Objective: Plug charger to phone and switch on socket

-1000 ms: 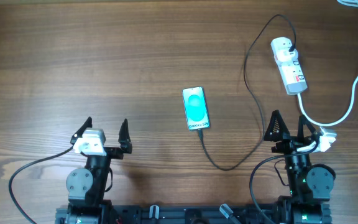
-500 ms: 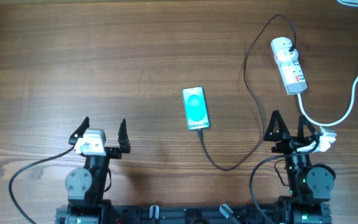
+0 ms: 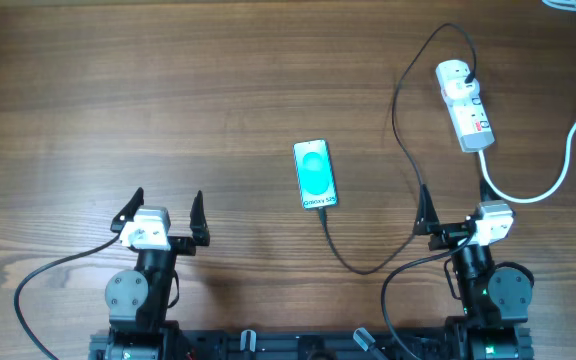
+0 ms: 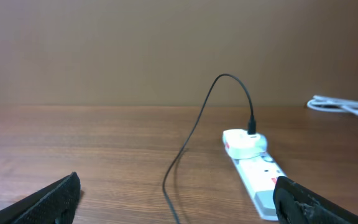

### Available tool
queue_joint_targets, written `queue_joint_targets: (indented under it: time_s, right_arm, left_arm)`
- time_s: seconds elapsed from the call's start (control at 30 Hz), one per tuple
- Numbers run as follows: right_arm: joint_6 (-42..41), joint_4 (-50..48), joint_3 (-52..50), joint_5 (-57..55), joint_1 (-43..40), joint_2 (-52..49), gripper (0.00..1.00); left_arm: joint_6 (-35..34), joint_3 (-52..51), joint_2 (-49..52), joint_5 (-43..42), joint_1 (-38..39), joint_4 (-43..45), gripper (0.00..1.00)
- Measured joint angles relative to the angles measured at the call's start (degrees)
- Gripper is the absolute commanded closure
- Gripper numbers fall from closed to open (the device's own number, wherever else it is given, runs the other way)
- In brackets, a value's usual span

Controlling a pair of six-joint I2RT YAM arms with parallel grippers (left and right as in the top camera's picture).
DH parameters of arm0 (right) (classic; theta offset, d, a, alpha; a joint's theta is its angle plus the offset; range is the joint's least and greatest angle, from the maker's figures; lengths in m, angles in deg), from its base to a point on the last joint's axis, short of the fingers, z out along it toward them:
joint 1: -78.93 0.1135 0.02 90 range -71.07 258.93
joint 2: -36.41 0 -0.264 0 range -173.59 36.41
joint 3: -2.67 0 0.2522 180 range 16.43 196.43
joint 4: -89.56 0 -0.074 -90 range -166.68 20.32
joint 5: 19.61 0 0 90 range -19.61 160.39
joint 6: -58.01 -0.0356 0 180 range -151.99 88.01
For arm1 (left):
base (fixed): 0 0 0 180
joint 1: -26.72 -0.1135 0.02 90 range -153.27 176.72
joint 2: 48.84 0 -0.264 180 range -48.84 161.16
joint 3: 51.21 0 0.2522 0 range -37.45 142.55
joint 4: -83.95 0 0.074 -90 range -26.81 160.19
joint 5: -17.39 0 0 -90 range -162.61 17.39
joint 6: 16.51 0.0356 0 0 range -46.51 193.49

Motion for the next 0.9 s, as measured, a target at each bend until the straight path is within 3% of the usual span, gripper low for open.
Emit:
queue_joint_targets:
  time_s: [0.9]
  right_arm:
    - [0.55,0.0,0.0,-0.02,0.0,0.0,0.0]
  left_arm:
    - [0.0,0.0,0.0,0.02,0.02,0.0,0.0]
